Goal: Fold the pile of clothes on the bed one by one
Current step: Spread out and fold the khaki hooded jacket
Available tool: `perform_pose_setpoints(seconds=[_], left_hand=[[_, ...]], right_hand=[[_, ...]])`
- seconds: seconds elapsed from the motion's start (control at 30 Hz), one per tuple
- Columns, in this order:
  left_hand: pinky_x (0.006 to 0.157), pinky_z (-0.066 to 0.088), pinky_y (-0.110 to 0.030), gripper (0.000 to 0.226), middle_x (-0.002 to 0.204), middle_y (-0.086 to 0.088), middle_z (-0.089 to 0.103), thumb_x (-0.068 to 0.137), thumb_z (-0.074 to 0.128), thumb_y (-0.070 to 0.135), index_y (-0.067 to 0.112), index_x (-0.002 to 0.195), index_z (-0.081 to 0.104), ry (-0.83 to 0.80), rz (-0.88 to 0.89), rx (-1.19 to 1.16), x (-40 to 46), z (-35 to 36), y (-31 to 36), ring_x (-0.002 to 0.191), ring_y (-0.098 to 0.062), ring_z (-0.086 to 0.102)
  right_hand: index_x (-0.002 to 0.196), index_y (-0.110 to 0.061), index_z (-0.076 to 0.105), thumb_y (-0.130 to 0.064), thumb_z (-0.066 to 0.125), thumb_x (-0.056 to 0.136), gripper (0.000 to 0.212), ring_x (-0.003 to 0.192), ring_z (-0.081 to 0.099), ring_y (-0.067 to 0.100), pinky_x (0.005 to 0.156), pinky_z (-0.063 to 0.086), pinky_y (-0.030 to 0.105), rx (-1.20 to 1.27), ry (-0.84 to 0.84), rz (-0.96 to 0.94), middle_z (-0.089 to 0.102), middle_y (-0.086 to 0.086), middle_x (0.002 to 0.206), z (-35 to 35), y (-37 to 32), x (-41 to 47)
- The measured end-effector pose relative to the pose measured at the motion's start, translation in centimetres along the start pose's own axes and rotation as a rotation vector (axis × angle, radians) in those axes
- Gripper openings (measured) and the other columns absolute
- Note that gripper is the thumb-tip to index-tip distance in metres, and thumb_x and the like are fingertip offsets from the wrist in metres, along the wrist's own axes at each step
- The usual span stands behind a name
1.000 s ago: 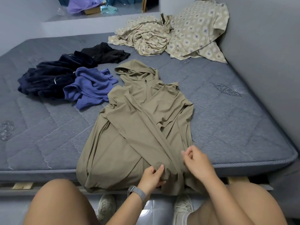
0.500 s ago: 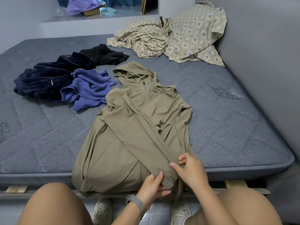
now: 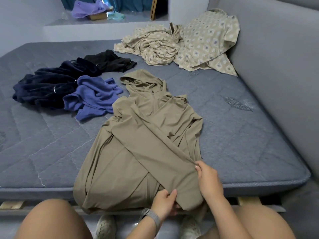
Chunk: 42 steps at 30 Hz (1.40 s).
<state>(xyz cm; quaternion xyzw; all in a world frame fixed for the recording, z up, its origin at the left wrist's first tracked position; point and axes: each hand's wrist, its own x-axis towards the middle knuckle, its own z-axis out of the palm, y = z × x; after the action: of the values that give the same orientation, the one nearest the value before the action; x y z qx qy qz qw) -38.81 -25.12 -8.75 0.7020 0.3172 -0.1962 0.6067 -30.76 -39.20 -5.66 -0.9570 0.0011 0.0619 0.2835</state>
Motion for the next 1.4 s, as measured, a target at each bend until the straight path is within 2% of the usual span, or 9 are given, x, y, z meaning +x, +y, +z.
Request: perform_pose_setpoints(seconds=[0.17,0.3,0.47,0.57,0.83,0.97,1.07,1.23,1.4], left_hand=[[0.063,0.041,-0.025,0.051,0.053,0.007,0.051,0.081,0.06,0.057,0.015,0.054,0.047,0.308,0.166,0.572,-0.3,-2.8,1.2,0.084,-0.02,0.066],[0.062,0.042,-0.025,0.044,0.069,0.005,0.064,0.08,0.056,0.062,0.024,0.06,0.048,0.504,0.347,0.7,0.6,-6.2,5.0,0.084,-0.018,0.065],[0.075,0.051,-0.03,0.024,0.097,0.003,0.065,0.084,0.052,0.043,0.025,0.099,0.057,0.518,0.788,0.9,5.4,-11.0,8.2,0.094,-0.022,0.064],[0.084,0.054,-0.036,0.044,0.123,0.0,0.063,0.074,0.058,0.034,0.028,0.119,0.057,0.575,0.96,1.13,10.6,-13.9,11.1,0.112,-0.023,0.062],[0.095,0.035,-0.068,0.058,0.141,-0.012,0.049,0.081,0.036,0.064,0.041,0.132,0.049,0.684,0.607,1.328,21.7,-22.1,14.9,0.128,-0.036,0.048],[0.102,0.037,-0.05,0.091,0.144,-0.017,0.037,0.07,0.07,0.06,0.02,0.144,0.033,0.752,0.404,0.849,24.1,-25.6,20.0,0.131,-0.037,0.037],[0.084,0.046,-0.029,0.063,0.114,-0.008,0.063,0.067,0.079,0.054,0.014,0.113,0.063,0.364,0.151,0.698,25.5,-27.7,23.4,0.108,-0.026,0.057],[0.069,0.039,-0.026,0.036,0.092,-0.009,0.06,0.086,0.066,0.042,0.006,0.09,0.065,0.295,0.191,0.862,27.1,-26.8,28.1,0.089,-0.025,0.057],[0.079,0.042,-0.033,0.036,0.118,-0.022,0.061,0.095,0.053,0.026,-0.006,0.112,0.059,0.549,0.235,0.911,30.2,-26.0,32.8,0.11,-0.037,0.057]], right_hand=[[0.116,-0.022,0.063,0.006,0.07,0.066,0.058,0.102,0.05,0.026,0.075,0.051,0.039,-0.189,0.288,-0.215,0.055,0.005,0.115,1.2,-0.9,-0.9],[0.12,-0.024,0.063,-0.009,0.074,0.061,0.062,0.119,0.052,0.024,0.092,0.05,0.039,-0.265,0.182,-0.519,0.059,-0.001,0.128,3.4,-3.1,0.3],[0.081,-0.02,0.068,-0.01,0.075,0.05,0.033,0.078,0.063,0.024,0.06,0.052,0.037,-0.285,0.128,-0.408,0.063,-0.003,0.082,3.8,-5.0,3.8],[0.095,-0.027,0.063,-0.027,0.069,0.059,0.036,0.091,0.054,0.021,0.07,0.052,0.036,-0.25,0.225,-0.501,0.059,-0.006,0.099,4.0,-7.6,8.2],[0.086,-0.027,0.063,-0.053,0.038,0.079,0.036,0.087,0.061,0.022,0.073,0.043,0.036,-0.353,0.058,-0.608,0.068,-0.006,0.087,4.2,-11.8,20.8],[0.132,-0.027,0.046,-0.066,0.059,0.077,0.07,0.123,0.042,0.028,0.096,0.034,0.045,-0.296,0.227,-0.207,0.052,0.003,0.131,1.9,-14.5,30.0],[0.133,-0.014,0.039,-0.081,0.062,0.062,0.1,0.132,0.035,0.032,0.1,0.033,0.046,-0.523,-0.288,0.003,0.046,0.009,0.138,1.4,-14.7,35.0],[0.071,-0.019,0.038,-0.044,0.063,0.089,0.039,0.11,0.056,0.03,0.071,0.032,0.026,-0.583,-0.526,-0.311,0.06,0.018,0.119,1.7,-16.2,37.7],[0.1,-0.012,0.058,-0.036,0.065,0.089,0.028,0.112,0.056,0.035,0.085,0.044,0.035,-0.455,-0.308,-0.352,0.062,0.019,0.119,2.0,-16.7,42.2]])
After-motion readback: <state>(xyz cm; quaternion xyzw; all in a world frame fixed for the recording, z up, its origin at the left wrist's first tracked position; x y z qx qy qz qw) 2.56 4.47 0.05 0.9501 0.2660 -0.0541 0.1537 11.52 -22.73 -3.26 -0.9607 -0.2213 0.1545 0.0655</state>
